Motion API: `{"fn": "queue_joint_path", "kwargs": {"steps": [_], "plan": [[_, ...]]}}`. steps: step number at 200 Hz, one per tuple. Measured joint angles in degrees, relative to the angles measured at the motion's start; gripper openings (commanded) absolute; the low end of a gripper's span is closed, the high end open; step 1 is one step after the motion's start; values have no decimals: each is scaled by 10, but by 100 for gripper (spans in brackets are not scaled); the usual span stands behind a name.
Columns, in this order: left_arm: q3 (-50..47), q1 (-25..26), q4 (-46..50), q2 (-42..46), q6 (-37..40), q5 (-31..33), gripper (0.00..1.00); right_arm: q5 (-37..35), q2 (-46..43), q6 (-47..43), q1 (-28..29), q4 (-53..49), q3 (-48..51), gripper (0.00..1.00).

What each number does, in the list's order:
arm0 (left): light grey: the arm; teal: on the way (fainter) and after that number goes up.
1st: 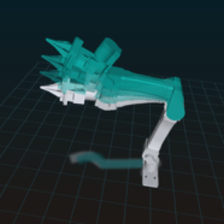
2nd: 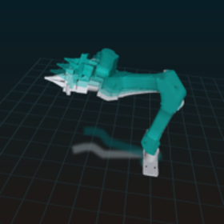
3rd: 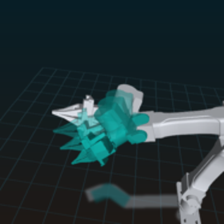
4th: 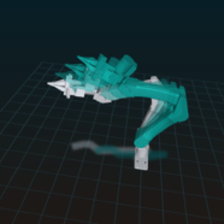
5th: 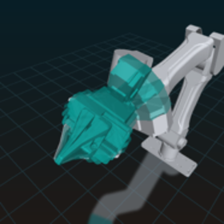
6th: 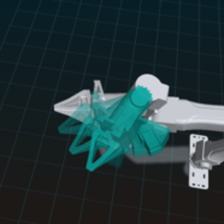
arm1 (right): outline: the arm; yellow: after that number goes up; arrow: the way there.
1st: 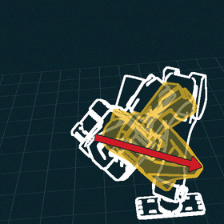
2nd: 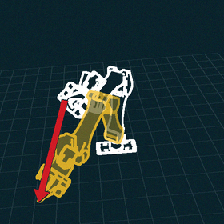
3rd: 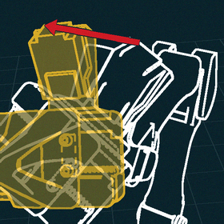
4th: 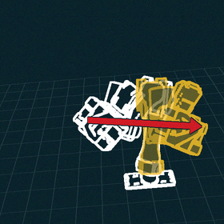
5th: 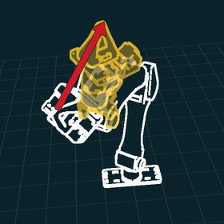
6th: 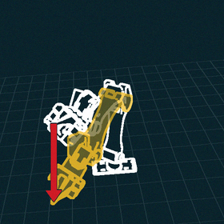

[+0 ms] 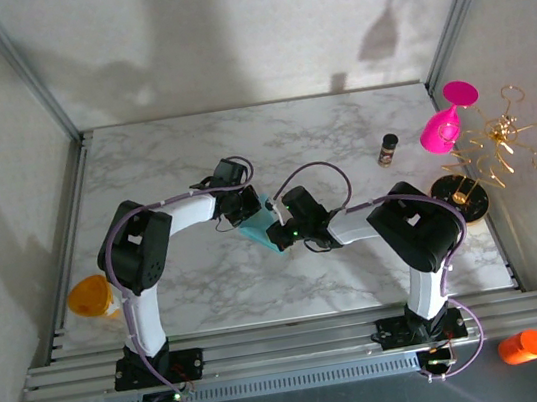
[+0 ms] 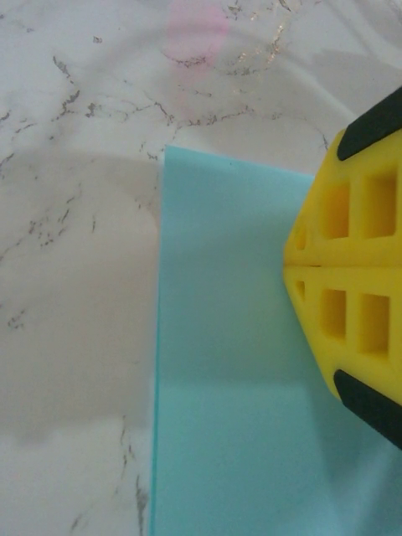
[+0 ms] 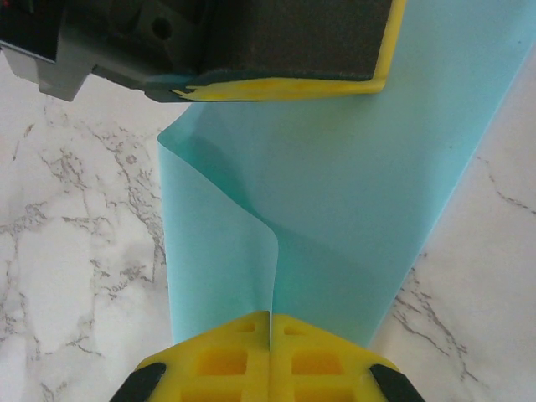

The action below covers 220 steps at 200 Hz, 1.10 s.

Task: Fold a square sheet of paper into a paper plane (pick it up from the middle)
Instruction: Third fold the triangle at the center of the table.

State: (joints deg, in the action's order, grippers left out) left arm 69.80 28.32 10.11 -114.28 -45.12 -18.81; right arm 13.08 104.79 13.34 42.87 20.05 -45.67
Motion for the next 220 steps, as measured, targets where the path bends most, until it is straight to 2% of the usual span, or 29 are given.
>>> {"fn": "queue_joint_path", "kwargs": {"steps": [220], "plan": [[3, 0, 0, -1, 0, -3, 2, -4, -1, 0, -1, -17, -7, 5]]}}
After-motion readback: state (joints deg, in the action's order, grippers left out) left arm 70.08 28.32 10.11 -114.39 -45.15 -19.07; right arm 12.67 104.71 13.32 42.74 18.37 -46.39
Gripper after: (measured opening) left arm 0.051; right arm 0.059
